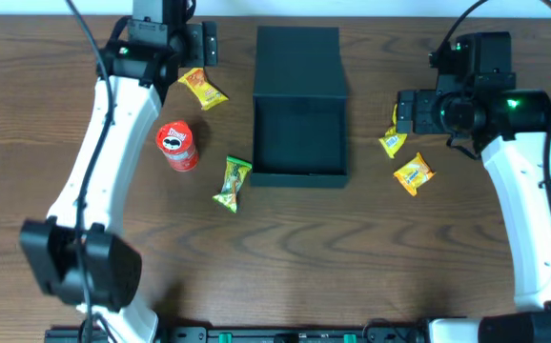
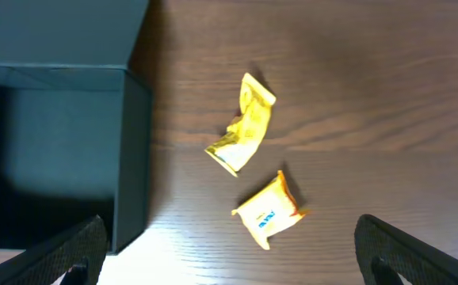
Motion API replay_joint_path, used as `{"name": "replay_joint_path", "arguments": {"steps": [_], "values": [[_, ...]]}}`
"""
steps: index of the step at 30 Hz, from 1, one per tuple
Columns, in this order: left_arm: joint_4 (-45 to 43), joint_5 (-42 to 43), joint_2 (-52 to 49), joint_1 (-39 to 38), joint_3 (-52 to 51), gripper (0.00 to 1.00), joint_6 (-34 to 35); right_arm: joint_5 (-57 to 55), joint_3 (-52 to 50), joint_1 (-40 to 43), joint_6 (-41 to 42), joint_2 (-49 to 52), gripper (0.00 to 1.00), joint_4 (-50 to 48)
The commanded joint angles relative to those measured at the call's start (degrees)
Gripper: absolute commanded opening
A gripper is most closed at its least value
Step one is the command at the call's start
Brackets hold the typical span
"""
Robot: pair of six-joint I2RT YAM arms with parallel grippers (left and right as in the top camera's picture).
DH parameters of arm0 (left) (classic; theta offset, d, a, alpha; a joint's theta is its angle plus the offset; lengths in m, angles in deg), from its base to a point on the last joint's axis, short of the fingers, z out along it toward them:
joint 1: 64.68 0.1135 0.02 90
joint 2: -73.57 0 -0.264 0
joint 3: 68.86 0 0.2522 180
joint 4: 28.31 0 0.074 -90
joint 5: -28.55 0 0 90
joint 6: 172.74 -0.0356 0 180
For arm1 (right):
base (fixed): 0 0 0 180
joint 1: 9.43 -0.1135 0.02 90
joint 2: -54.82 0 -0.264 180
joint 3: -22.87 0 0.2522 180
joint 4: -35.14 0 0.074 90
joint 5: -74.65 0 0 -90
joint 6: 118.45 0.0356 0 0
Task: Pack container
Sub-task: 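Move the left gripper toward the orange cookie packet at top left, then lower the left gripper and grasp the orange cookie packet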
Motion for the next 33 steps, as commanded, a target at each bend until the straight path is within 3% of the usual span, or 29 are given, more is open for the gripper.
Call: {"name": "replay_joint_path", "arguments": {"steps": [1,8,12,16,17,33], "values": [[-0.3,-3.8,-5.7,0.6,1.8,0.96,4.5,3.2,1.0,0.2,1.4,-0.1,0.99,-0.1],[3.0,-3.7,-16.9,0.8,13.9,0.99,12.0,7.0,1.0,0.2,1.4,-0.1,0.99,0.9],[7.6,-2.7,-23.1,1.8,22.3,0.99,20.5,8.1,1.0,0.2,2.3,-0.1,0.99,2.2],[9.2,5.7,-28.3,3.7,26.4,1.00,30.4,8.0,1.0,0.2,2.9,-0.1,0.99,3.9],[9.2,7.4,-29.3,4.1,26.4,0.95,32.2,8.1,1.0,0.2,3.0,-0.1,0.99,4.3],[14.0,11.0,-36.0,4.1,26.4,0.95,32.2,8.0,1.0,0.2,3.8,-0.1,0.99,5.5]]}}
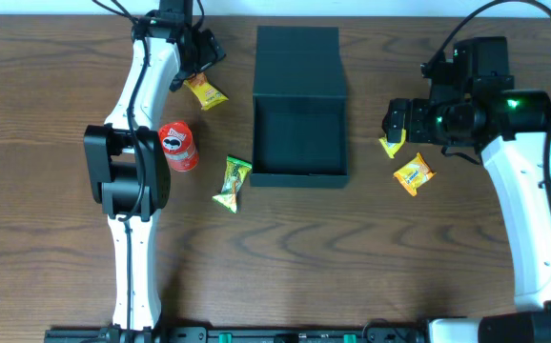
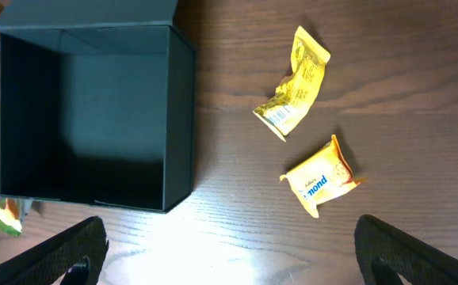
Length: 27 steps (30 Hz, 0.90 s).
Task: Pack container
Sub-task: 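Lower the left gripper and grasp the orange cookie packet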
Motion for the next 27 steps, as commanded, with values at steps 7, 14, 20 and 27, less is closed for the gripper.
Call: {"name": "replay_joint_path", "arguments": {"steps": [7,14,20,27], "values": [[5.2,-1.2,-2.1,-0.1,0.8,0.95,0.9,0.4,1.0,0.2,2.0,-0.1,0.99,0.1],[6.1,-1.2,-2.2,-0.1,0.8,0.95,0.9,0.5,1.0,0.2,2.0,-0.1,0.99,0.0],[6.3,-1.2,-2.3,-0.1,0.7,0.93,1.6,0.4,1.0,0.2,2.0,-0.1,0.99,0.4],[6.3,-0.7,-2.6,-0.8,0.7,0.92,2.4,0.4,1.0,0.2,1.9,-0.1,0.99,0.6]]}}
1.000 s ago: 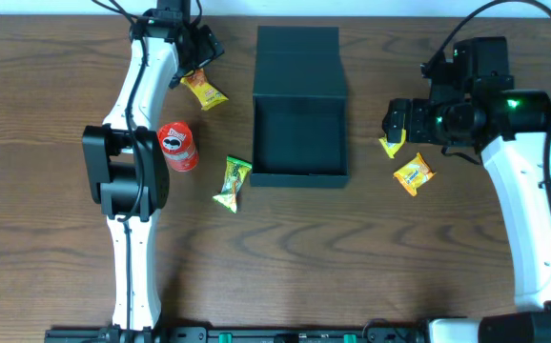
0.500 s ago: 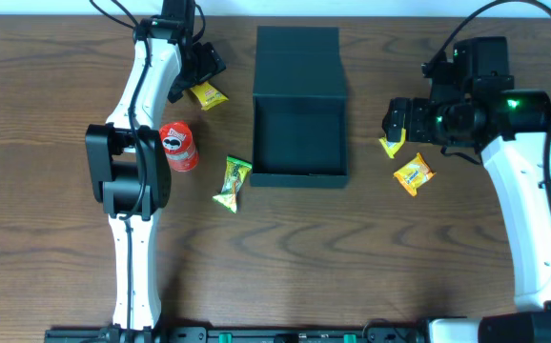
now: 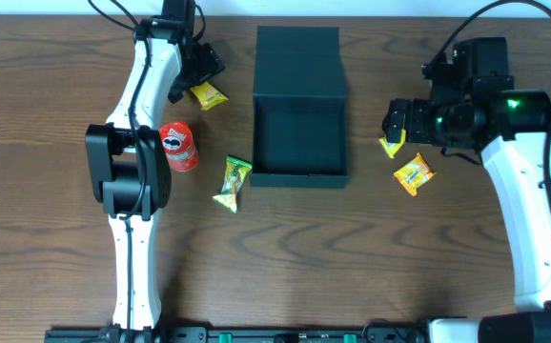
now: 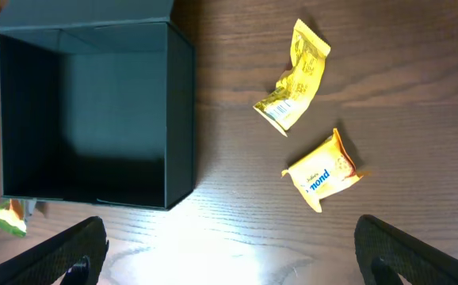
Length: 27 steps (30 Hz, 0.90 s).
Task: Pack container
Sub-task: 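Lower the left gripper and grasp the orange cookie packet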
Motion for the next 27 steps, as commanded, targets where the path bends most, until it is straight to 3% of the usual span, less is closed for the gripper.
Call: {"name": "replay_joint_path", "arguments": {"steps": [1,7,16,27], "values": [[0.5,0.2,-2.3,-0.7,0.7,0.91,1.1,0.4,1.0,0.2,0.6,-0.1,0.99,0.0],[1.1,4.4,-5.6,-1.1,0.7,0.93,1.7,0.4,1.0,0.2,0.6,-0.1,0.99,0.8],[0.1,3.8,-6.3,-1.2,0.7,0.93,2.6,0.4,1.0,0.2,0.6,-0.1,0.99,2.6],[2.9,-0.3,-6.3,-1.2,0.7,0.73,4.3,0.4,1.0,0.2,0.6,-0.1,0.99,2.6]]}}
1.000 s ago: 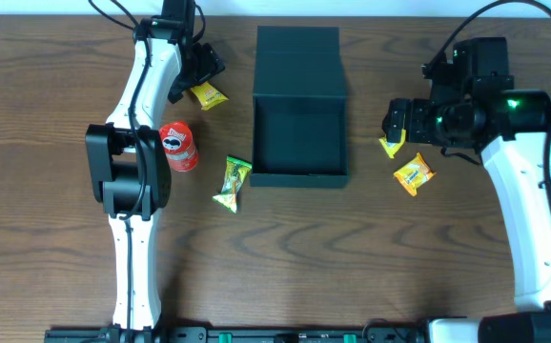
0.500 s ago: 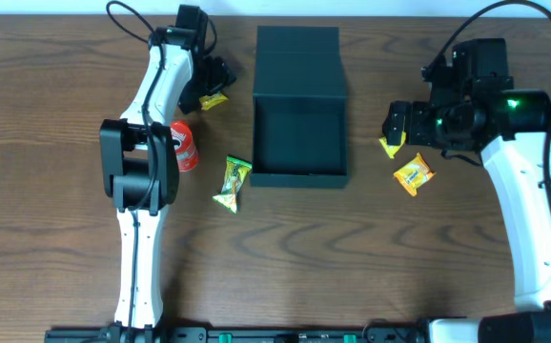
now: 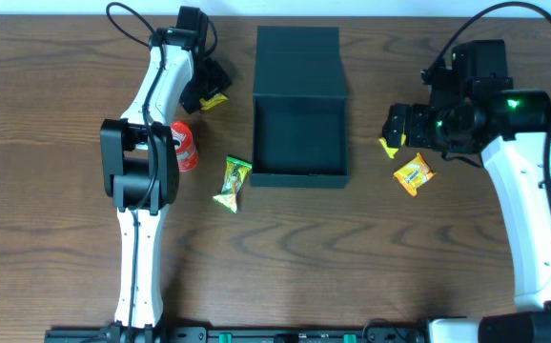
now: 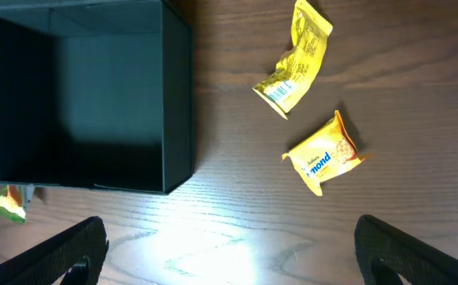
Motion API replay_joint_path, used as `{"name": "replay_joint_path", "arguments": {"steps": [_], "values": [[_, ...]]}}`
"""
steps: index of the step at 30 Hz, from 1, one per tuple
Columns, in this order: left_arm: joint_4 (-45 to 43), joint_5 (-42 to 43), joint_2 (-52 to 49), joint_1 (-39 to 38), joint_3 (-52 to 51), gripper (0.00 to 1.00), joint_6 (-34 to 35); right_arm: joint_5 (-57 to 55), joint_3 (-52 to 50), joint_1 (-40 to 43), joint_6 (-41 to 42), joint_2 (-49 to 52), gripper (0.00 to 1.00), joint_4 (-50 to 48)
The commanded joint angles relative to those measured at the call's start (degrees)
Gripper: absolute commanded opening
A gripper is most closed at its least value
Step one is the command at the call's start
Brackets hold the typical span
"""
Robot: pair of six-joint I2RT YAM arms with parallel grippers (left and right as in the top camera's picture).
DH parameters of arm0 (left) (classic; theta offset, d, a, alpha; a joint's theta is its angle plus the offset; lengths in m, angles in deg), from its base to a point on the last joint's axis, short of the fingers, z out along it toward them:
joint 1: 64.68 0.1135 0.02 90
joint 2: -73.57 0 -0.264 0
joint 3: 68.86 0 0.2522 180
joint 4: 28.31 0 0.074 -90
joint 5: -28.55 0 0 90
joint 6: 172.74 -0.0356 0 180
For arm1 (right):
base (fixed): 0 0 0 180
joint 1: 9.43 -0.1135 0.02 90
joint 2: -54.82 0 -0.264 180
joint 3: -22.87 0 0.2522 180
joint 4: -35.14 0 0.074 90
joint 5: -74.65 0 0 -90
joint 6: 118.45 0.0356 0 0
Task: Pack container
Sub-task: 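Lower the left gripper and grasp the orange cookie packet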
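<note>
The open dark box (image 3: 299,133) stands mid-table with its lid (image 3: 297,57) laid back behind it, and its inside (image 4: 82,95) looks empty. My left gripper (image 3: 207,84) sits over a yellow snack packet (image 3: 217,98) left of the lid; its jaws are hidden. My right gripper (image 3: 397,127) hangs right of the box, open (image 4: 233,265) over bare wood, its fingertips (image 4: 66,252) wide apart. Below it lie a crumpled yellow wrapper (image 4: 295,63) and an orange-yellow almond packet (image 4: 322,162).
A red crisp can (image 3: 184,145) stands left of the box, partly behind my left arm. A green snack packet (image 3: 231,183) lies off the box's front-left corner; its tip (image 4: 3,204) shows in the right wrist view.
My left gripper has come closer onto the yellow packet by the lid, which now shows less. My right gripper has shifted slightly; the box and packets sit a little higher in its view.
At first my right gripper hung low over the two yellow packets, with only the box's corner in its view. By the second moment it was higher, the whole box in view, and it has stayed about there. My left gripper has closed in on the back-left yellow packet.
</note>
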Motion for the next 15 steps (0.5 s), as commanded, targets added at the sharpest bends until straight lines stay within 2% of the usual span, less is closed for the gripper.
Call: {"name": "replay_joint_path", "arguments": {"steps": [1,10,15], "values": [[1.7,-3.5,-1.7,0.2,0.3,0.73,0.9,0.3,1.0,0.2,0.6,-0.1,0.99,0.0],[5.0,-7.5,-1.7,0.3,0.3,0.70,0.1,0.2,1.0,0.2,0.6,-0.1,0.99,0.0],[4.4,-7.8,-1.7,0.3,0.3,0.65,-3.5,0.3,1.0,0.2,0.6,-0.1,0.99,0.0]]}}
